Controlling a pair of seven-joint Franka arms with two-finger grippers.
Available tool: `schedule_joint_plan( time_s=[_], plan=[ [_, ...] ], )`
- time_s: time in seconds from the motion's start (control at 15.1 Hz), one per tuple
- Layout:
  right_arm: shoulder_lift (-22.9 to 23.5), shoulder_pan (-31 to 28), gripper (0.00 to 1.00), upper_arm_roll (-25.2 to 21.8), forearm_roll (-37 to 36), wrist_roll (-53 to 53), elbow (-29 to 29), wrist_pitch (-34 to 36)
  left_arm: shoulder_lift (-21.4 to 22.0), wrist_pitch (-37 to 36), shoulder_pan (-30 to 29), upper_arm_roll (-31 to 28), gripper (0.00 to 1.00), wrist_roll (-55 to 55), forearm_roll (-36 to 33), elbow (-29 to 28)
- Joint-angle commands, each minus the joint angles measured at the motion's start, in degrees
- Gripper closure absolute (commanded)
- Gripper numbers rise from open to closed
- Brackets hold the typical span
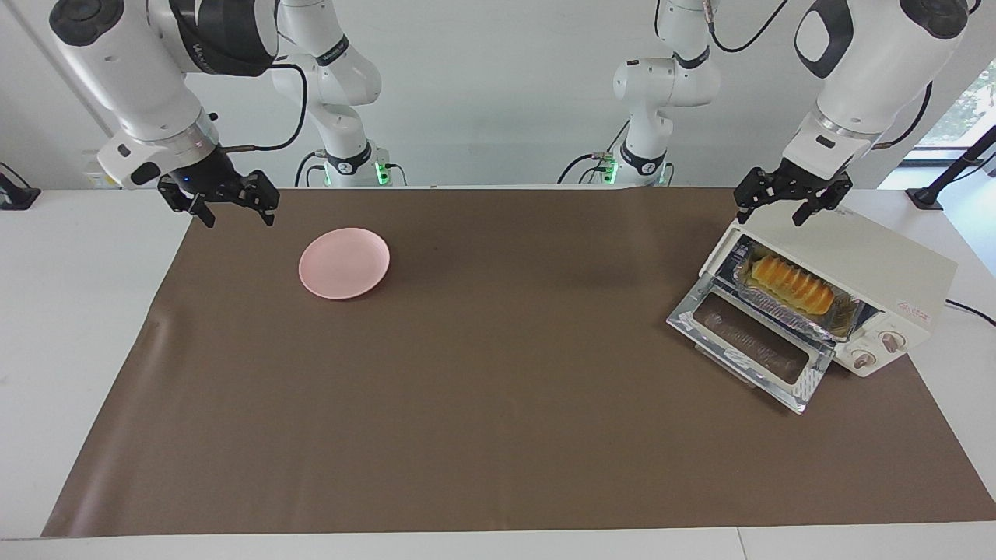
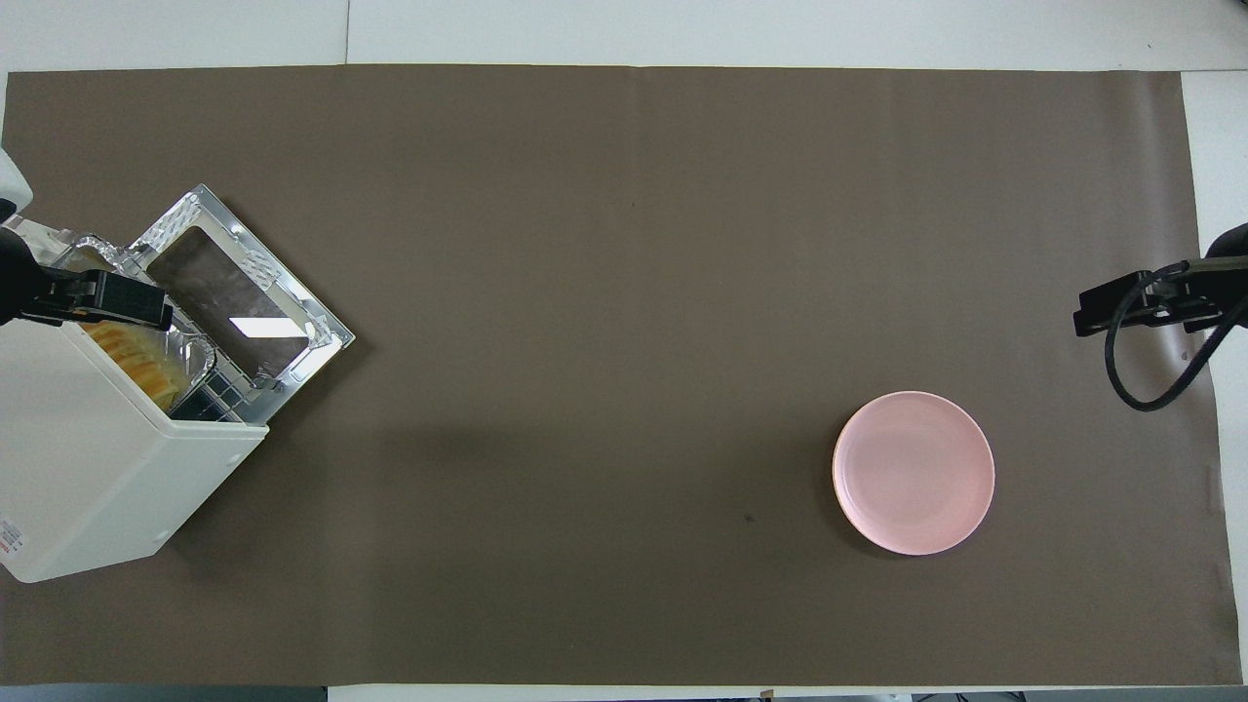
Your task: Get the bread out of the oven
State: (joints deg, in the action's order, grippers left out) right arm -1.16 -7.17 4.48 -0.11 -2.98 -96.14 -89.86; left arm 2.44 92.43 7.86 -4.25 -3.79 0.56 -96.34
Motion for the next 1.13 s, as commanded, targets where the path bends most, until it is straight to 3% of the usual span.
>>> schedule_joint_plan(
  time_s=[0.0,0.79,0.86,1.06],
  plan=[
    [-1.1,-0.5,0.0,0.4,-1.0,-1.1,-1.0,0.1,1.1,-0.3,-0.2,0.3,0.0,0.1,-1.0,-0.6],
    [-1.1,-0.5,0.0,0.4,-1.0,-1.1,-1.0,0.1,0.4,0.5,-0.7,-0.1,0.0,3.2,-0.9,0.4],
    [-1.1,-0.5,0.0,0.4,-1.0,-1.1,-1.0,0.1,-0.6,-1.3,-0.8,-0.1,0.0,4.2,-0.8,2.4],
    [-1.1,-0.5,0.0,0.4,-1.0,-1.1,-1.0,0.1,-12.9,-9.7,-0.6,-0.2,0.0,10.6,-0.6,16.1]
  ],
)
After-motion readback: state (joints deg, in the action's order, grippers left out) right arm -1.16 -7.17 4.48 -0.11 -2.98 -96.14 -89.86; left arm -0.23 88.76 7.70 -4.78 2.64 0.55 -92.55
